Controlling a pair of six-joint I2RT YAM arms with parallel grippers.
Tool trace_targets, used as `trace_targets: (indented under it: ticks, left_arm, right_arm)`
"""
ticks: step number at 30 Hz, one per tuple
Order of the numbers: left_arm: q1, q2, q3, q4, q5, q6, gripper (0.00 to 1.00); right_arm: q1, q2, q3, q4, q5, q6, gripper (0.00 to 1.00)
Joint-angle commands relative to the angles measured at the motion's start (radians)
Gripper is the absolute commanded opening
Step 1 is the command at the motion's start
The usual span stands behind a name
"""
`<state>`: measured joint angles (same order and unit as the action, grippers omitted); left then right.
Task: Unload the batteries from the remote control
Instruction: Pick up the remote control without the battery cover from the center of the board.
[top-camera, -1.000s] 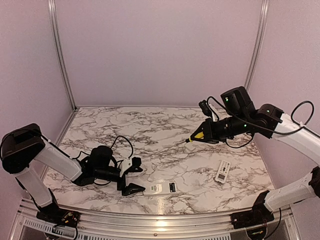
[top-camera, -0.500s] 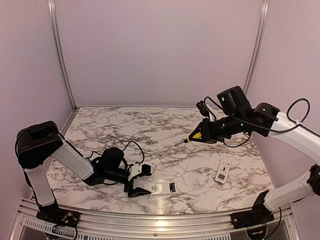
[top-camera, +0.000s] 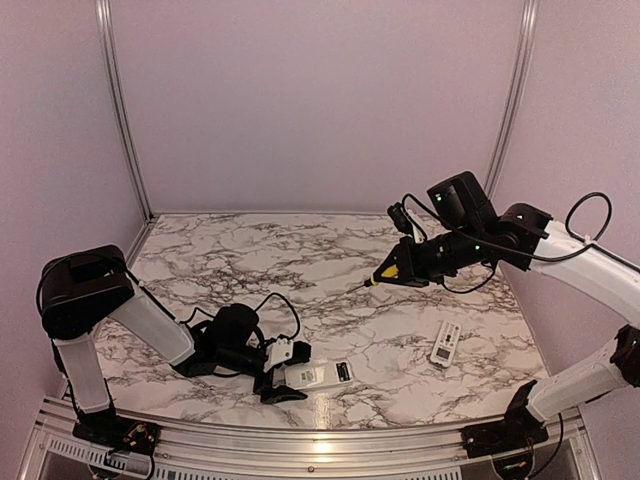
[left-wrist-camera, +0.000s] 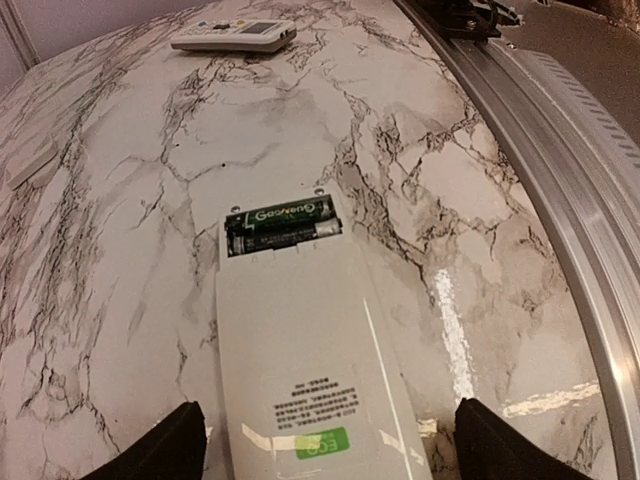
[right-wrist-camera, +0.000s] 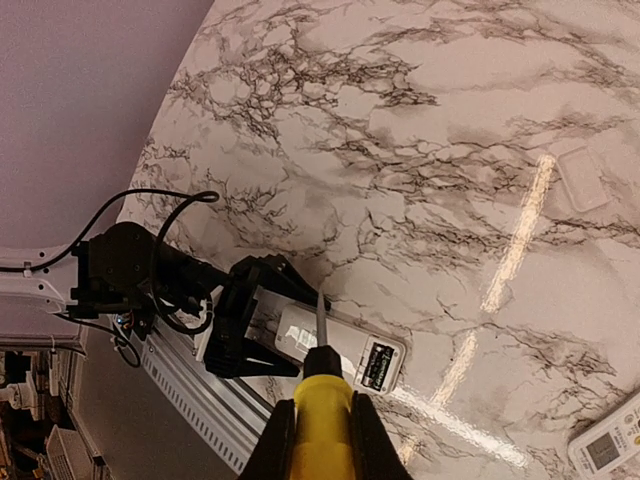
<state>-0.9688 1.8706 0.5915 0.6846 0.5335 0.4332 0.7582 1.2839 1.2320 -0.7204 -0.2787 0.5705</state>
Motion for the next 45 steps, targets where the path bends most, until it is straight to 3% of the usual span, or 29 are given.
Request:
trace_targets:
  ticks: [1,9,22,26,32,42,45]
  left_arm:
    - [-0.013,-0.028,-0.008,-0.002,-0.048,-0.074,0.89]
    - [-0.034,0.051,-0.021,0.131,-0.145,-0.165,0.85]
    - [-0.085,0.099,-0.053,0.217,-0.246,-0.14,0.78]
    - [-0.088,0.096,-0.042,0.19,-0.255,-0.118,0.6]
    - [-0.087,0.052,-0.038,0.135,-0.246,-0.09,0.41]
    - [-0.088,-0.132,-0.026,-0.013,-0.255,-0.071,0.03]
    - [-0.088,-0.196,-0.017,-0.087,-0.273,-0.034,0.0]
  right_arm:
    - [-0.007,0.0,0.039,-0.006,-0.003,-0.012,0.0]
    - [-0.007,0.002,0.04,-0.002,-0.017,-0.018,0.0]
    - [-0.007,-0.034,0.013,-0.011,-0.015,-0.008,0.0]
    - [-0.007,-0.044,0.009,-0.014,-0.011,-0.003,0.0]
    - [-0.008,-0.048,0.01,-0.014,-0.008,-0.003,0.0]
    - [-0.007,-0.027,0.068,-0.099,-0.005,-0.109,0.0]
    - [-0.005,-0.013,0.094,-0.13,-0.022,-0.173,0.0]
